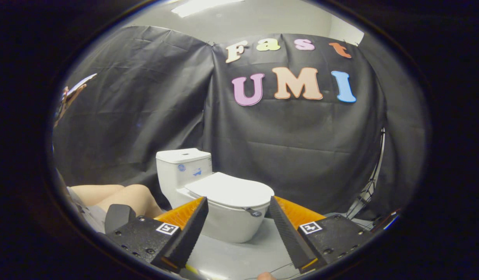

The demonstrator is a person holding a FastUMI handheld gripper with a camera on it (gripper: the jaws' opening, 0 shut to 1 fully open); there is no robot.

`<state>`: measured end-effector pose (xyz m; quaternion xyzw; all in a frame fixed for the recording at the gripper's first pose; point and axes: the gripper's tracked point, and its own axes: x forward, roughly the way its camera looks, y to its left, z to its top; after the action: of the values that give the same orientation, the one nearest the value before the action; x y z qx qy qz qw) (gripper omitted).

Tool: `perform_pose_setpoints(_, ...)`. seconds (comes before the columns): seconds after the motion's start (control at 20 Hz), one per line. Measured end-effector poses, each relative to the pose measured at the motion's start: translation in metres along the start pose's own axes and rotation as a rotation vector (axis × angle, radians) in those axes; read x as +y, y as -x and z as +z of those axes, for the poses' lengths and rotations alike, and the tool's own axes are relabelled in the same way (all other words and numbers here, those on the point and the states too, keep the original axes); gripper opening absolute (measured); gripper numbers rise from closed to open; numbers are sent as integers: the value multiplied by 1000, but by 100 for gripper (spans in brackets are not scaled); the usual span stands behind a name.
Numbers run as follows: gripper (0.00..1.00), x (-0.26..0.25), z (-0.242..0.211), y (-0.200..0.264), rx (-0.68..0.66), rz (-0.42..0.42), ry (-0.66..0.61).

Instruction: Open the toilet lid.

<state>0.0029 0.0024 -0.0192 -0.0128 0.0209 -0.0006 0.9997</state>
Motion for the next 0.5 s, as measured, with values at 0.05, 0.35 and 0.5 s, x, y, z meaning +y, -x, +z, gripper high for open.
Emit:
perform_pose_setpoints(0.05, 97, -1, -1, 0, 2, -2, -1)
perform_pose_setpoints(0.35, 97, -2, -10, -2, 29, -3, -8)
perform_pose_setpoints(0.5, 97, -4, -10, -3, 32, -6, -9)
